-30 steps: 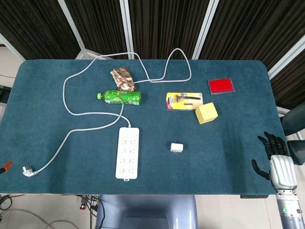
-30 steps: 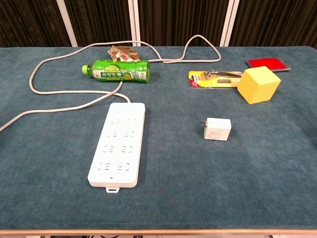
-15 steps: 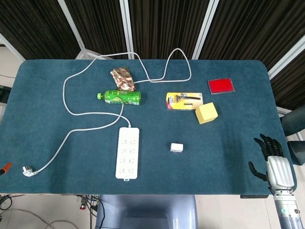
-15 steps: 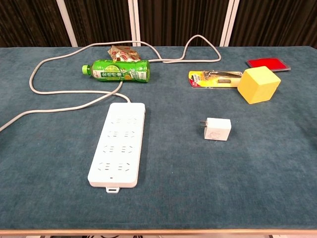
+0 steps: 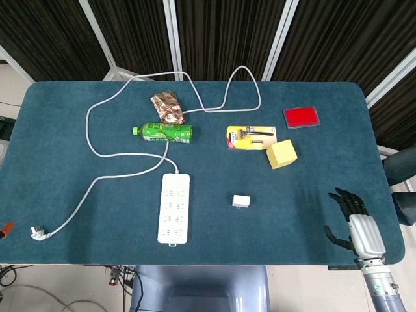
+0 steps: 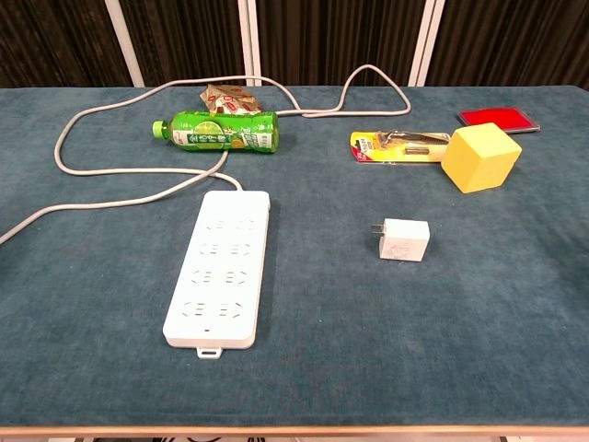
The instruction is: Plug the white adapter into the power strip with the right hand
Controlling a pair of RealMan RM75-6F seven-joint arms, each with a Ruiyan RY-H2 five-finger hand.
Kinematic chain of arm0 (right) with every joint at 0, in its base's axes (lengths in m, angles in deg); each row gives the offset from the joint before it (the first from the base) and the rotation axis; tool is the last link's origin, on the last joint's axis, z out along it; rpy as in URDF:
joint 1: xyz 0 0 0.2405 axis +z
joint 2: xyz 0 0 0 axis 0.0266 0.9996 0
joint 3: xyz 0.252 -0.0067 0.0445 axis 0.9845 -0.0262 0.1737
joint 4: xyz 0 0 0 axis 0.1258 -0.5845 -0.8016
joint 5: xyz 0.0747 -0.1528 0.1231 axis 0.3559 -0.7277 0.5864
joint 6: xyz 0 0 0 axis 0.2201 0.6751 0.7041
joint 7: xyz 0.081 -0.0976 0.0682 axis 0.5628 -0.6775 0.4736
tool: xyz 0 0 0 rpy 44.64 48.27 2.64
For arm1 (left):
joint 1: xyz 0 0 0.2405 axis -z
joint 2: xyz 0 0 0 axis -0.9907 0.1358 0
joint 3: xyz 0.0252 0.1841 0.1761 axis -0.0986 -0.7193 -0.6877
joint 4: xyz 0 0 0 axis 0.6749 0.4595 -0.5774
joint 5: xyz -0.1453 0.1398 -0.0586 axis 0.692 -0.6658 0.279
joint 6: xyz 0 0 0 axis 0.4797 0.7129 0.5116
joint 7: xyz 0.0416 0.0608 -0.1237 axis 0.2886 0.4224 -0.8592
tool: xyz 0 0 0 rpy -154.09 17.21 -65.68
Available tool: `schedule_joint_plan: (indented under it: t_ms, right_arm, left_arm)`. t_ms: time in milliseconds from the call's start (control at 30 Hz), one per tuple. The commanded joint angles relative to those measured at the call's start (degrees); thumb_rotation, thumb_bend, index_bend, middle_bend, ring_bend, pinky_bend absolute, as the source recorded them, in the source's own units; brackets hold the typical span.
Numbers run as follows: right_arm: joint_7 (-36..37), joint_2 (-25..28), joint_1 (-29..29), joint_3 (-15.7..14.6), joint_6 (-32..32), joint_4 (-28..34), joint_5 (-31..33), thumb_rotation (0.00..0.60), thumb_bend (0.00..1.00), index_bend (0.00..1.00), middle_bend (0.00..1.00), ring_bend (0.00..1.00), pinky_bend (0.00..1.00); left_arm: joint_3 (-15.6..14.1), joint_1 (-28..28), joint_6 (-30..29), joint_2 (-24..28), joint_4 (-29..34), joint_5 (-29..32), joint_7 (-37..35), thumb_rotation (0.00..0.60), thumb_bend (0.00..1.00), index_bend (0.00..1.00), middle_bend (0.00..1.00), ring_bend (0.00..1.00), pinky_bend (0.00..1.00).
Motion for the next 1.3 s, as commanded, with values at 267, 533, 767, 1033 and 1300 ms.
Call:
schedule_joint_plan:
  t_ms: [267, 533, 767, 1033, 1300]
  right_arm:
    - [-9.1, 6.3, 8.1, 1.3, -11.4, 9.3, 0.5, 0.6, 0.43, 0.14, 0.37, 0.39, 0.33]
    - [-20.6, 11.1, 16.3, 3.7, -26.3, 19.5, 12.3, 0.6, 0.43, 0.16, 0.74, 0.82, 0.8]
    - [-34.3, 11.3, 23.4, 5.1, -31.7, 23.5, 25.4, 0.6, 0.56, 0.16, 0.84, 0.9, 0.85]
    - [-42.1, 9.2, 32.1, 4.2, -35.4, 25.5, 42.3, 0.6, 0.59, 0.16, 0.84, 0.9, 0.85]
    - [-47.0, 6.1, 38.0, 0.8, -34.8, 25.1, 50.4, 0.6, 0.59, 0.16, 0.84, 0.9, 0.85]
  left_arm:
    - [0.0, 0.1, 0.4, 0.2, -0.1, 0.0, -0.3, 0.6, 0.08, 0.16, 0.0, 0.0, 0.0]
    - [0.1, 0.1, 0.7, 0.2, -0.1, 0.4, -0.3, 0.6, 0.08, 0.16, 0.0, 0.0, 0.0]
    - [0.3, 0.2, 1.1, 0.3, -0.2, 0.8, -0.6, 0.6, 0.08, 0.16, 0.0, 0.0, 0.0]
    - [0.4, 0.4, 1.5, 0.3, -0.2, 1.2, -0.5, 0.6, 0.08, 0.16, 0.0, 0.0, 0.0]
    - [0.5, 0.4, 1.6, 0.4, -0.2, 1.5, -0.5, 0.6, 0.08, 0.16, 0.0, 0.0, 0.0]
